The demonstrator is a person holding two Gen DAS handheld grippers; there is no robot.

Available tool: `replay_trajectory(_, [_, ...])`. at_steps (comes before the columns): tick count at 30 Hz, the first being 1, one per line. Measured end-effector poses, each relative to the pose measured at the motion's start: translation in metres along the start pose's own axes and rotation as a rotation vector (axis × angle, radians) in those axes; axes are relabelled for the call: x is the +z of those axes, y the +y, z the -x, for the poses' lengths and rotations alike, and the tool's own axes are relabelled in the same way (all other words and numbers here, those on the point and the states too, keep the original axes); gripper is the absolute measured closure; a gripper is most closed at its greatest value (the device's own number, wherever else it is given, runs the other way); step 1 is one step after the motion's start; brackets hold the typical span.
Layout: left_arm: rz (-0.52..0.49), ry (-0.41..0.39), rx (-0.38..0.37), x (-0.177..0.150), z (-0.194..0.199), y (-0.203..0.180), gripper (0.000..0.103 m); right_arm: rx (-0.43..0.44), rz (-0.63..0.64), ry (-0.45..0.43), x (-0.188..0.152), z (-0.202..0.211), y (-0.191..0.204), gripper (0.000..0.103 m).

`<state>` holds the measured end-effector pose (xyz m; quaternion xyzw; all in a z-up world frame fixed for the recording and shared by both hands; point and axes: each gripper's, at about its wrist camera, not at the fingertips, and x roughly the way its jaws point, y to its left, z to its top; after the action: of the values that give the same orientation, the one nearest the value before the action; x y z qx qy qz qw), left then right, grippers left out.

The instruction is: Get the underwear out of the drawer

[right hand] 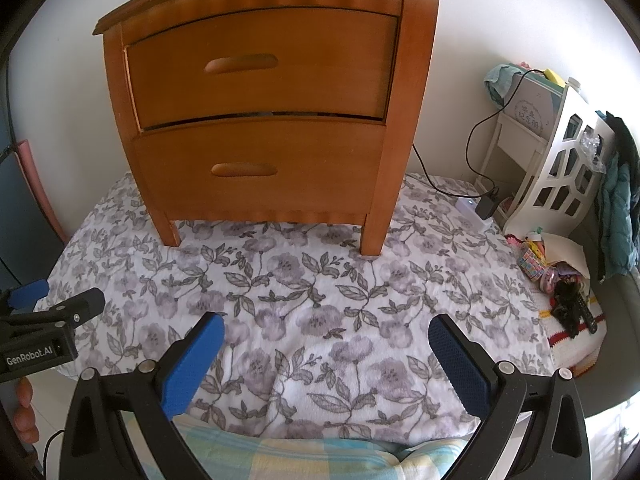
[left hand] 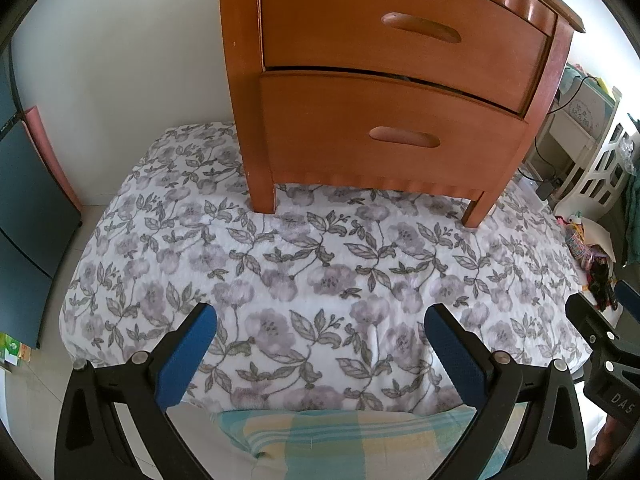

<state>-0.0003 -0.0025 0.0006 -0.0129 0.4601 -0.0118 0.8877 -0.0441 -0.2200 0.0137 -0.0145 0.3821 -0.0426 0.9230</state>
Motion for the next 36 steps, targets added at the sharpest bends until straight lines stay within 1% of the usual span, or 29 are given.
replay_trajectory(16, [0.002, 0.003, -0.002, -0.005, -0.001, 0.001, 0.0, 0.0, 0.004, 0.009, -0.006, -0.001, 0.002, 0.0])
replay_trajectory(26, [0.004, 0.006, -0.004, -0.006, -0.001, 0.002, 0.0, -0.003, 0.013, 0.023, -0.003, -0.005, 0.005, 0.0])
replay_trajectory(36, [0.009, 0.016, -0.009, -0.011, -0.009, 0.001, 0.0, 0.002, 0.033, 0.037, -0.004, -0.01, 0.008, 0.0])
